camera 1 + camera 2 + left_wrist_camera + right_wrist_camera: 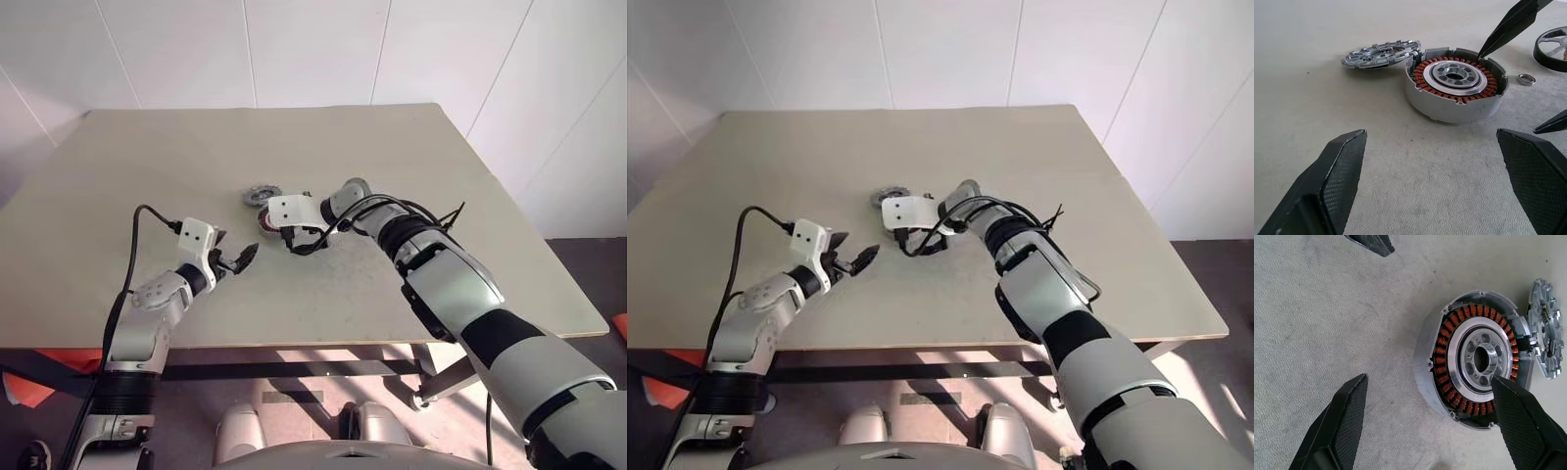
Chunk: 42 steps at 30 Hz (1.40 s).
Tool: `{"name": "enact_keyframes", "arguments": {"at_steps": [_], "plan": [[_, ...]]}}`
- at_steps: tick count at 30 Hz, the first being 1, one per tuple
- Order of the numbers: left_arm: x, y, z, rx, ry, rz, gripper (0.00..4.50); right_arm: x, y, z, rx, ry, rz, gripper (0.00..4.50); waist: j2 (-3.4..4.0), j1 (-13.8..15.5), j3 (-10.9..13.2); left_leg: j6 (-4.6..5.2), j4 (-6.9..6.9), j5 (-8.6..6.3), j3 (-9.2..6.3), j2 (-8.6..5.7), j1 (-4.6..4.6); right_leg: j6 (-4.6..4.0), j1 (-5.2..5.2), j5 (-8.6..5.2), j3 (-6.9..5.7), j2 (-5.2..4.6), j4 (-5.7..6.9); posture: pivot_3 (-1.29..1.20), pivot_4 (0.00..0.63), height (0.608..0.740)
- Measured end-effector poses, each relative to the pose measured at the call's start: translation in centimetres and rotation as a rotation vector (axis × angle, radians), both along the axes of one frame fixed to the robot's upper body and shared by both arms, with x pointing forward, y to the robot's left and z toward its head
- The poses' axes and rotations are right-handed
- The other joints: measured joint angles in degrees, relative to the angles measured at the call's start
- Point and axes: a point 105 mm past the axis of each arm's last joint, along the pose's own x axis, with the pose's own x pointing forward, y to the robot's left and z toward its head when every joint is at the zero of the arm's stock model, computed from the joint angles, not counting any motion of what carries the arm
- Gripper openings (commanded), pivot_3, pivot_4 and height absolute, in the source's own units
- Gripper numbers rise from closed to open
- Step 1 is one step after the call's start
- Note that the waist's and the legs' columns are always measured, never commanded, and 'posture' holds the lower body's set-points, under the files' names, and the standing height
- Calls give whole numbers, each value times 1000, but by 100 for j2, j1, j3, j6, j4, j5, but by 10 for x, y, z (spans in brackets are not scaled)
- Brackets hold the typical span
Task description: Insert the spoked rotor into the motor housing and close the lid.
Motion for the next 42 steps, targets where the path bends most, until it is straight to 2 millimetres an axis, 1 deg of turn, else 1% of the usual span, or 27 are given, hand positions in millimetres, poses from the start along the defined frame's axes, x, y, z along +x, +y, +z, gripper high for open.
{"name": "enact_keyframes", "arguments": {"at_steps": [2, 5, 11, 12, 13, 14, 18, 19, 20, 21, 37, 42], "plan": [[-1, -1, -1, -2, 3, 1, 4500, 1, -1, -3, -11, 6, -23, 3887, 2, -2, 1, 0, 0, 0, 0, 1, 1, -1, 0, 0, 0, 1, 0, 0, 0, 740], [-4, 0, -3, 0, 9, 4, 4500, 2, -2, -6, -15, 12, -45, 2852, 10, -4, 6, 0, 0, 0, 0, 3, 1, -1, -1, 0, 0, 2, 1, 0, 0, 740], [-5, 1, -3, 4, 12, 3, 4500, 4, -1, -6, -3, 7, -78, 2852, 17, -1, 10, -1, 0, 1, 0, 4, 3, -2, -1, -1, 1, 4, 5, 0, 0, 740], [-5, 1, -3, 6, 13, 4, 4500, 4, -1, -6, -1, 7, -80, 2507, 17, -1, 11, -1, 0, 0, 0, 4, 3, -2, -1, -1, 1, 4, 5, 0, 0, 740], [-5, 1, -3, 6, 13, 4, 4500, 5, -1, -5, 4, 6, -85, 2294, 18, -1, 11, -1, 0, 0, 1, 4, 4, -2, -1, -1, 1, 4, 5, 0, 0, 740], [-5, 1, -3, 7, 13, 3, 4500, 5, -1, -5, 8, 5, -88, 1976, 18, -1, 11, -1, 0, 0, 1, 4, 4, -2, -1, -1, 1, 4, 5, 0, 0, 740], [-4, 2, -2, 13, 10, 1, 4500, 5, -3, -3, 13, 13, -86, 531, 18, -2, 11, -1, 1, 1, 1, 4, 7, -3, 0, -1, 2, 4, 8, 0, 0, 740], [-4, 2, -1, 15, 7, -1, 4500, 5, -4, -3, 10, 15, -82, 276, 17, -2, 10, -1, 2, 1, 1, 5, 11, -3, 2, -1, 3, 4, 12, 0, 0, 740], [-3, 2, 1, 16, 2, -3, 4500, 4, -3, -4, 9, 17, -79, 276, 19, 1, 11, -2, 4, 1, 1, 5, 10, -3, 1, -1, 2, 4, 16, 0, 0, 740], [-2, 2, 3, 17, -3, -5, 4500, 4, -3, -5, 9, 18, -80, 133, 22, 9, 14, -3, 9, 2, 1, 5, 8, -4, 0, -1, 2, 3, 21, 0, 0, 740], [0, 3, 6, 27, -10, -6, 4500, 6, -8, -6, 27, 12, -104, 133, 23, 12, 14, -3, 18, 2, 1, 6, 11, -9, 0, -5, 2, 2, 35, 0, 0, 740], [1, 4, 4, 26, -5, -5, 4500, 6, -14, -6, 42, 39, -104, 133, 23, 21, 14, -3, 22, 2, 1, 5, 9, -9, 0, -5, 2, 1, 37, 0, 0, 740]]}}
